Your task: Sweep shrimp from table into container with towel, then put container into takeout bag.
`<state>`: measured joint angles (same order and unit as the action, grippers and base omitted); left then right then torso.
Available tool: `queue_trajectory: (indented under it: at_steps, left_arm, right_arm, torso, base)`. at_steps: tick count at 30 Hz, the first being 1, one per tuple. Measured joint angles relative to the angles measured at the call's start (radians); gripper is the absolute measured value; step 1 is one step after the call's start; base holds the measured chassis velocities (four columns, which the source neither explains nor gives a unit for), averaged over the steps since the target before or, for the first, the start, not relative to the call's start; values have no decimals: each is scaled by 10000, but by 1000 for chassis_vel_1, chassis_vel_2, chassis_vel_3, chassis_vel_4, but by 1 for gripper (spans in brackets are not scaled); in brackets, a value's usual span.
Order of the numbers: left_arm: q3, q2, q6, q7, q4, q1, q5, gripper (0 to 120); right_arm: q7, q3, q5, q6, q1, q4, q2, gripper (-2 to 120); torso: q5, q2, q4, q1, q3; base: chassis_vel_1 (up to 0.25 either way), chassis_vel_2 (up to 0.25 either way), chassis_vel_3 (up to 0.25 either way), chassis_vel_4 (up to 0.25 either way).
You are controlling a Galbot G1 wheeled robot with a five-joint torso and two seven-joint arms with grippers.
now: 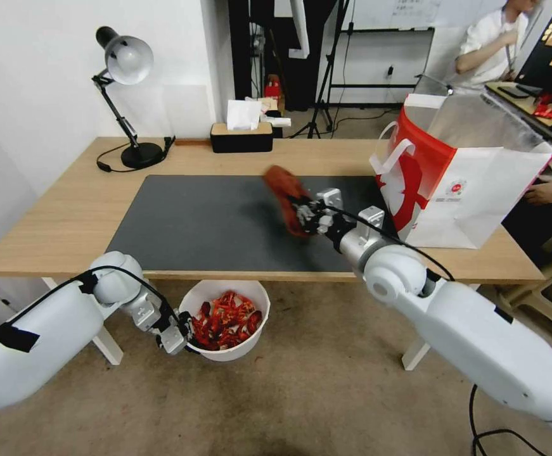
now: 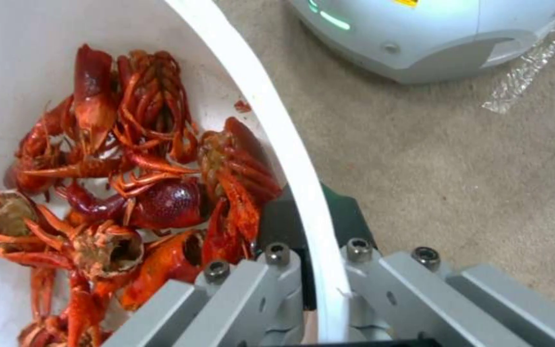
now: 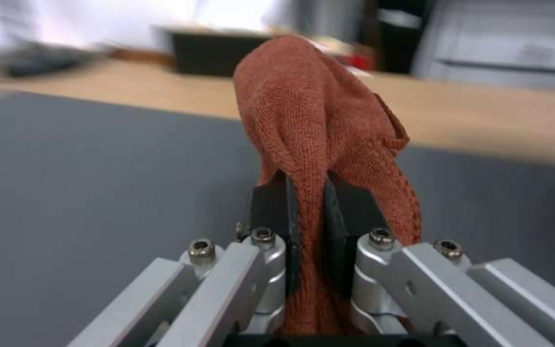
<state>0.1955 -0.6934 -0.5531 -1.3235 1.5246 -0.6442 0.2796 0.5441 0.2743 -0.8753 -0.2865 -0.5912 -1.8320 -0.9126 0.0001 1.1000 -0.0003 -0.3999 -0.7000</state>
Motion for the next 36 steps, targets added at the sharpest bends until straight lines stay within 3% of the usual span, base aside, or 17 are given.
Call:
queue_trajectory:
  at_steps: [2,7,10,18,22,23,26,27,28,30,34,36]
  left_arm:
    - [-30,-5,22,-14,27,-90,124,0]
    - [-56,-47,71,-18,58,-174,156,0]
    - [-54,-63,83,-27,45,-208,203,0]
    - [-20,-54,42,-31,-69,-86,192,0]
    - [-21,-53,12,-29,-76,-113,188,0]
    - [-40,-53,-10,-27,-77,-164,188,0]
    - [-114,-55,-26,-21,-63,-227,223,0]
    - [-227,-73,-51,-14,-18,-340,343,0]
    - [-227,-73,-51,-14,-18,-340,343,0]
    - [-358,-79,-85,3,22,-549,443,0]
    - [-479,-50,-131,26,75,-765,487,0]
    - [-646,13,-198,113,99,-961,499,0]
  right_arm:
    - [852,128,-157,-390,140,231,-259,7]
    - [1238,207,-489,-578,261,308,-420,16]
    - [1577,276,-721,-722,367,323,-502,35]
    - [1871,287,-727,-882,318,249,-422,61]
    - [1553,219,-692,-670,163,123,-374,74]
    - [932,97,-660,67,-77,5,-342,82]
    - [299,-132,-499,855,-450,-172,-296,90]
    - [-337,-432,-85,1612,-1005,-403,-245,96]
    - [-337,-432,-85,1612,-1005,-403,-245,96]
    - [-1159,-1237,1377,2605,-2292,-902,-197,99]
    - [-1493,-2178,2680,3297,-3819,-1474,-285,100]
    - [-1880,-3137,3744,4142,-5546,-1925,-443,100]
  torso:
    - [0,0,7,-2,0]
    - [-1,0,6,-1,0]
    - [-2,0,3,-1,0]
    - [-1,0,2,-1,0]
    - [-1,0,3,0,0]
    - [-2,0,3,-1,0]
    - [-1,0,6,-1,0]
    - [-1,0,6,-1,1]
    - [-1,0,6,-1,1]
    - [0,0,2,-1,0]
    - [0,0,-1,-1,1]
    - [0,1,4,0,2]
  base:
    - [0,0,0,0]
    - [0,0,0,0]
    - [0,0,0,0]
    - [0,0,0,0]
    - [0,0,0,0]
    - [0,0,0,0]
    - [0,0,0,0]
    - [0,0,0,0]
    - [0,0,0,0]
    - [0,0,0,0]
    - [0,0,0,0]
    - [0,0,0,0]
